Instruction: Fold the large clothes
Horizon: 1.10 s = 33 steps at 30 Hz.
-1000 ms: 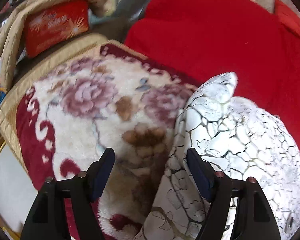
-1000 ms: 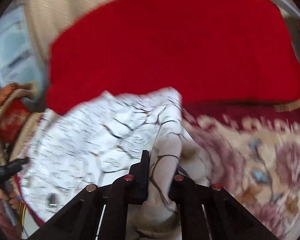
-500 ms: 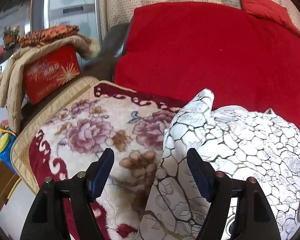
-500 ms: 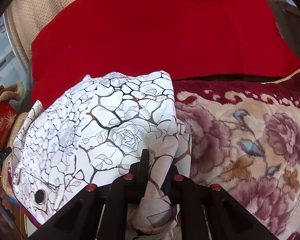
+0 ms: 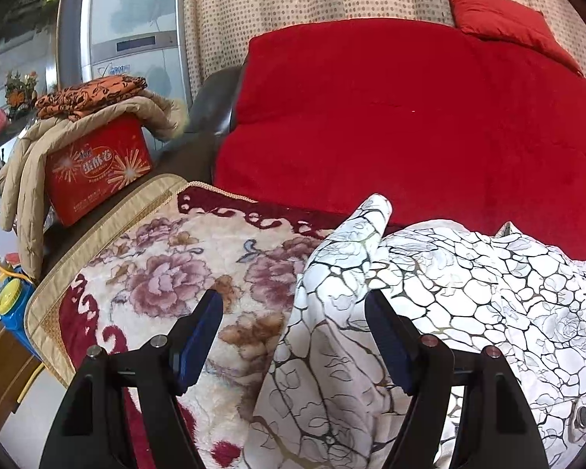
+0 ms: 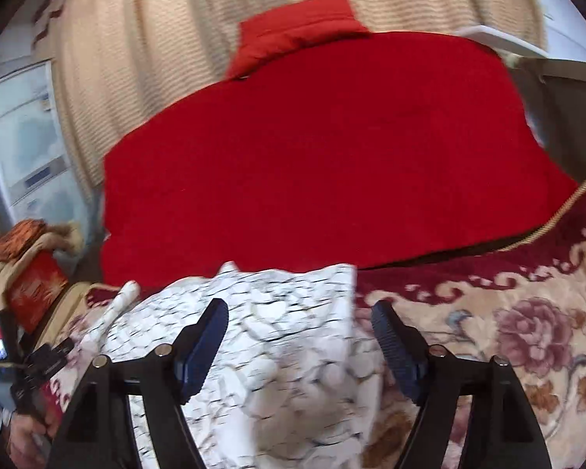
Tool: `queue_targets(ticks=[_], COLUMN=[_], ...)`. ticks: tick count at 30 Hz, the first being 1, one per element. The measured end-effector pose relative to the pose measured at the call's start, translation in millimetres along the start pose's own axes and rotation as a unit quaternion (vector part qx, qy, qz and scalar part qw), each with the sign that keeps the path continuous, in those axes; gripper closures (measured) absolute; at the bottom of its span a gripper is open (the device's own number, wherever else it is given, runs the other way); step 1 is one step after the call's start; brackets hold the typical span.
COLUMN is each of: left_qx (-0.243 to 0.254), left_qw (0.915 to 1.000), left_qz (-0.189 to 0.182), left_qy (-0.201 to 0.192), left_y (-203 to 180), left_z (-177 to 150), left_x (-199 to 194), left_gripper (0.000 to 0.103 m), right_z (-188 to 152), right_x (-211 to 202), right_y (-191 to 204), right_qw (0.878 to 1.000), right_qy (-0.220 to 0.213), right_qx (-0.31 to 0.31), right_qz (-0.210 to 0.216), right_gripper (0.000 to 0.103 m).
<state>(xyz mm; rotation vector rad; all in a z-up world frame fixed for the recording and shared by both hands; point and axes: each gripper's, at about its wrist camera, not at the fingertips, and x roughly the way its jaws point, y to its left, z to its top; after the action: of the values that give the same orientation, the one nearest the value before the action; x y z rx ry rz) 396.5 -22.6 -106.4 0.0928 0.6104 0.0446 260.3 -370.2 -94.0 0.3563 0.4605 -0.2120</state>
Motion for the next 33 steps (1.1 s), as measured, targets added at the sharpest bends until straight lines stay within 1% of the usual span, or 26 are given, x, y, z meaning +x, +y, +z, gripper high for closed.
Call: queue_targets(ticks=[1,3,4,6,8,10,11,12,13,14,16,17,18,22,24,25,27,29,30,31,33], left_qx=[0.002,0.008,0.011,0.017,0.025,0.034,0.04,0.045,0.053,0.066,0.092,0.097,0.096,0.072,0.062,0.062,0.069,0.087,0.095,0.104,0.113], left_qw=[1.0,1.0,0.9999,0.9998,0.9996,0.9993,0.9991,0.999,0.9986,0.9976,0.9922,0.9901,0.9896,0.9919,0.9945,0.9952,0.9954,0.994,0.9929,0.9918,0.9913], left_qz=[0.0,0.002,0.002,0.002,0.003,0.001,0.0,-0.001,-0.003,-0.006,-0.004,0.0,0.002,-0.005,-0.016,-0.025,-0.035,-0.039,-0.039,-0.037,-0.028], left_qy=[-0.001,-0.006,-0.007,-0.011,-0.014,-0.014,-0.012,-0.008,0.0,0.02,0.083,0.101,0.107,0.105,0.082,0.071,0.057,0.054,0.059,0.064,0.062], left_y=[-1.5,-6.4,-8.9,-15.2,-21.4,-28.5,-33.4,-36.7,-42.2,-48.3,-60.5,-63.2,-63.9,-57.6,-57.7,-60.0,-67.4,-78.4,-83.8,-88.9,-91.6], left_z=[-0.1,-0.3,-0.3,-0.8,-1.3,-2.8,-4.3,-5.3,-7.5,-11.1,-23.4,-27.9,-30.3,-22.9,-19.1,-17.2,-17.7,-21.8,-23.5,-26.5,-28.0], left_x=[-0.8,-2.8,-3.6,-5.1,-6.3,-6.1,-4.7,-2.3,2.0,9.6,34.2,42.9,47.8,42.7,31.9,25.2,15.6,12.4,14.1,16.2,18.6], left_gripper=[0.027,0.027,0.027,0.027,0.027,0.027,0.027,0.027,0.027,0.027,0.027,0.026,0.026,0.026,0.026,0.026,0.026,0.026,0.026,0.026,0.026], right_z=[-1.6,-5.2,-8.9,-13.8,-19.8,-26.5,-31.4,-36.5,-43.3,-47.0,-44.9,-42.1,-39.2,-27.5,-26.1,-26.7,-31.4,-42.9,-48.8,-51.4,-51.2], right_x=[2.0,9.9,16.7,26.7,40.6,54.8,66.2,80.3,93.8,100.6,100.1,97.0,91.9,70.7,65.0,65.2,73.5,87.0,97.1,100.0,98.9], right_y=[5.0,12.9,17.1,20.4,19.4,14.0,9.7,4.0,-3.8,-8.9,-14.4,-13.6,-13.2,-9.9,-5.1,-2.6,0.3,-2.9,-5.5,-8.3,-13.6], right_qw=[1.0,0.999,0.999,0.998,0.997,0.995,0.993,0.989,0.983,0.981,0.982,0.983,0.984,0.992,0.993,0.993,0.992,0.987,0.983,0.981,0.982], right_qy=[0.005,0.021,0.033,0.05,0.072,0.09,0.111,0.145,0.178,0.193,0.189,0.184,0.175,0.127,0.112,0.112,0.126,0.16,0.185,0.192,0.191], right_qx=[-0.004,-0.015,-0.021,-0.025,-0.029,-0.032,-0.036,-0.031,-0.017,-0.005,0.01,0.01,0.011,0.017,0.01,0.006,0.003,-0.002,-0.008,-0.009,0.006], right_qz=[0.011,0.02,0.025,0.026,0.022,0.0,-0.014,-0.028,-0.029,-0.025,-0.017,-0.016,-0.014,0.007,0.016,0.02,0.021,0.005,-0.012,-0.019,-0.011], right_gripper=[0.027,0.033,0.035,0.037,0.04,0.041,0.041,0.041,0.041,0.041,0.042,0.042,0.042,0.042,0.042,0.042,0.041,0.041,0.04,0.04,0.04])
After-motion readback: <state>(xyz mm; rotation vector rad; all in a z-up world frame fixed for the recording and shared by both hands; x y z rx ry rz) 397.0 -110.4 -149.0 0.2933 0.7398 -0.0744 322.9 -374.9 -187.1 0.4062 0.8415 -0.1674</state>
